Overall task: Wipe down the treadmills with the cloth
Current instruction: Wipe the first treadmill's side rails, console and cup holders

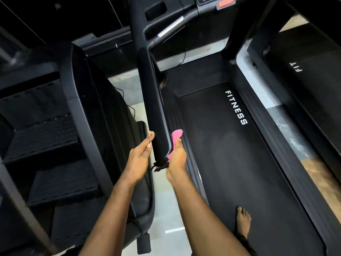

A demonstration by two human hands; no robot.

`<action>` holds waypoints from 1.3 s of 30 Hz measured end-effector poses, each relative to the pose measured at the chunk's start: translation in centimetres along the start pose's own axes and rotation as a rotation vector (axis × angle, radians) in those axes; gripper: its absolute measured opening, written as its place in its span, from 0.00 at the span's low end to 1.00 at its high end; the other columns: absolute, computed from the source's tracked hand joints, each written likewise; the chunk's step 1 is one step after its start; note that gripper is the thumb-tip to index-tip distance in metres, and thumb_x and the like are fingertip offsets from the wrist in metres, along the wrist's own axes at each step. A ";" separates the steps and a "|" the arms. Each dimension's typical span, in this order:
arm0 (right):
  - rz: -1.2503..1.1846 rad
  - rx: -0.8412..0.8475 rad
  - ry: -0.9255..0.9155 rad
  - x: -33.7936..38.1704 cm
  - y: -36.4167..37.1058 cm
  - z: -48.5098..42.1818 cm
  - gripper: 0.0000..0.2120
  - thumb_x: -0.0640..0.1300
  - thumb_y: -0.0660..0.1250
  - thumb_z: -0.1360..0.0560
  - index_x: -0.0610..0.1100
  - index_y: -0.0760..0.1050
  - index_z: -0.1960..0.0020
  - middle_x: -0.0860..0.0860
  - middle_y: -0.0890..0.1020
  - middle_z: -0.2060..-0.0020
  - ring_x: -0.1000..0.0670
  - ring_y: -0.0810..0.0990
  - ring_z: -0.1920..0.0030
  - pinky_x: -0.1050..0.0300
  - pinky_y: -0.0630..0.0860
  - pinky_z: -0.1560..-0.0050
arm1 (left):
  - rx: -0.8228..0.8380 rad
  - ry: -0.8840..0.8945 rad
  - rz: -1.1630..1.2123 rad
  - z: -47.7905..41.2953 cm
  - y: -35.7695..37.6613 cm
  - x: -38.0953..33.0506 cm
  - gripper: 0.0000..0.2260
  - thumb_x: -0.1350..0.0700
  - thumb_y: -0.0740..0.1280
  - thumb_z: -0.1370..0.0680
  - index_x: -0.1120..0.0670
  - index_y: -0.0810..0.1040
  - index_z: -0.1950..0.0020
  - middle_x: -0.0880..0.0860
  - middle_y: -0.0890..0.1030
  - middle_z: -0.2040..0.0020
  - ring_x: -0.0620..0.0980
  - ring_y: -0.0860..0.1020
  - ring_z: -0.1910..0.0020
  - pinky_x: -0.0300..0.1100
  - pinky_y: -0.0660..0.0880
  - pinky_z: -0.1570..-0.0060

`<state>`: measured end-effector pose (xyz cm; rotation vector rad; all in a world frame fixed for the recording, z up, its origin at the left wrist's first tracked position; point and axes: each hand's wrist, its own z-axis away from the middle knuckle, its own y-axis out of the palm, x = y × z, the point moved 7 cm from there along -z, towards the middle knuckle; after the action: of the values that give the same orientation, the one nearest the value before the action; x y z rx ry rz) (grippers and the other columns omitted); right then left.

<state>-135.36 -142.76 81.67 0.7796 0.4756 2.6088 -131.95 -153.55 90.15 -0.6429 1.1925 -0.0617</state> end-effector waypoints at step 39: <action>0.582 0.584 -0.344 10.6 11.3 -9.0 0.25 0.63 0.52 0.17 0.63 0.56 0.21 0.70 0.58 0.23 0.65 0.49 0.21 0.56 0.47 0.19 | -0.584 0.091 -0.169 -17.2 -1.7 -7.6 0.16 0.65 0.56 0.16 0.58 0.76 0.31 0.51 0.78 0.35 0.41 0.74 0.36 0.27 0.67 0.36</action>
<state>-151.64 -149.83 84.10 1.7464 1.0556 2.7516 -149.49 -159.59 93.70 -1.2634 1.2467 0.1218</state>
